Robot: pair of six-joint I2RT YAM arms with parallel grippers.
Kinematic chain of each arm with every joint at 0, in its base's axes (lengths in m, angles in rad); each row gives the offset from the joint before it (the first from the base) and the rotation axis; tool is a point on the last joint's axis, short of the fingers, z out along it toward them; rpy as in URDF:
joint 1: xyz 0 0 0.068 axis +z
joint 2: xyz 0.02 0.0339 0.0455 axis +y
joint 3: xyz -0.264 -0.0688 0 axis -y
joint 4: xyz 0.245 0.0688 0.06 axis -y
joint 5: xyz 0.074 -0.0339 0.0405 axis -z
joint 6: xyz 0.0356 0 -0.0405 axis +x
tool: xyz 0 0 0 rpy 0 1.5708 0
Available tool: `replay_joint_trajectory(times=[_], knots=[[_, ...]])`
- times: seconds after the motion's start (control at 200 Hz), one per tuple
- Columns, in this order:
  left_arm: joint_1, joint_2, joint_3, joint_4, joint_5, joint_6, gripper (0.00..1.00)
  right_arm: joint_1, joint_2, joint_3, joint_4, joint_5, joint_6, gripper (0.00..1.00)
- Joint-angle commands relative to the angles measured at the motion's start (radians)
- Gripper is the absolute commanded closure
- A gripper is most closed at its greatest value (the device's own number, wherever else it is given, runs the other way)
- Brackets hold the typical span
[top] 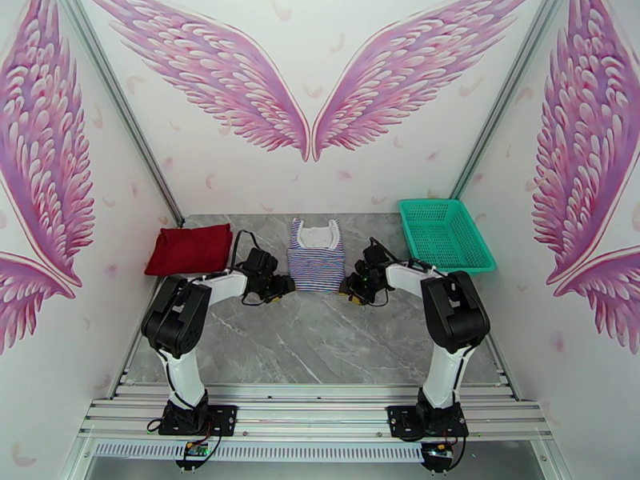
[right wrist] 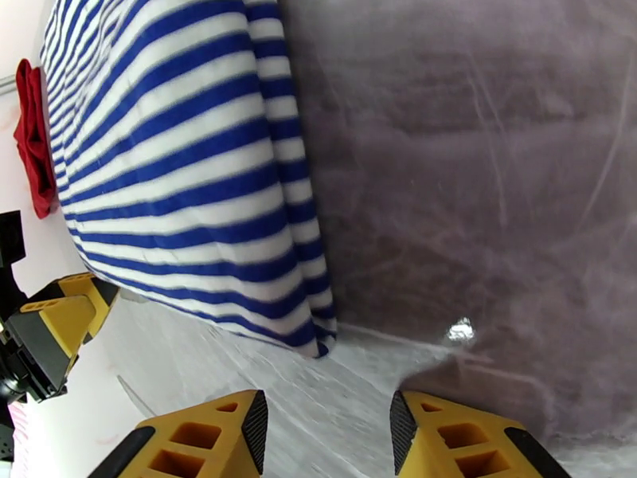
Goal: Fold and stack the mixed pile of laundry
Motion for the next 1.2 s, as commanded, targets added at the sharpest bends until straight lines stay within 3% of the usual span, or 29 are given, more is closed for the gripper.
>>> replay_joint_trajectory(times=[0.0,0.255,0.435,0.65,0.755,0.96,1.194], knots=[[-0.009,0.054,0.050,0.029,-0.011,-0.014,0.41,0.005,0.048,0.055,0.036,0.016,0.032,0.54],[-0.024,0.112,0.108,0.060,-0.007,-0.043,0.48,0.007,0.096,0.102,0.029,-0.006,0.031,0.59],[-0.034,0.130,0.142,0.053,-0.024,-0.052,0.60,0.007,0.101,0.107,0.025,-0.004,0.027,0.72],[-0.035,0.119,0.143,0.014,-0.043,-0.042,1.00,0.007,0.089,0.107,0.013,0.000,0.024,0.93],[-0.037,0.082,0.123,-0.007,-0.050,-0.028,1.00,0.007,0.065,0.086,-0.003,0.005,0.016,1.00],[-0.042,-0.017,0.010,-0.096,-0.033,0.055,1.00,0.010,-0.019,-0.033,-0.038,0.010,-0.009,1.00],[-0.074,-0.230,-0.148,-0.158,-0.027,0.071,1.00,0.030,-0.203,-0.193,-0.138,0.037,-0.039,1.00]])
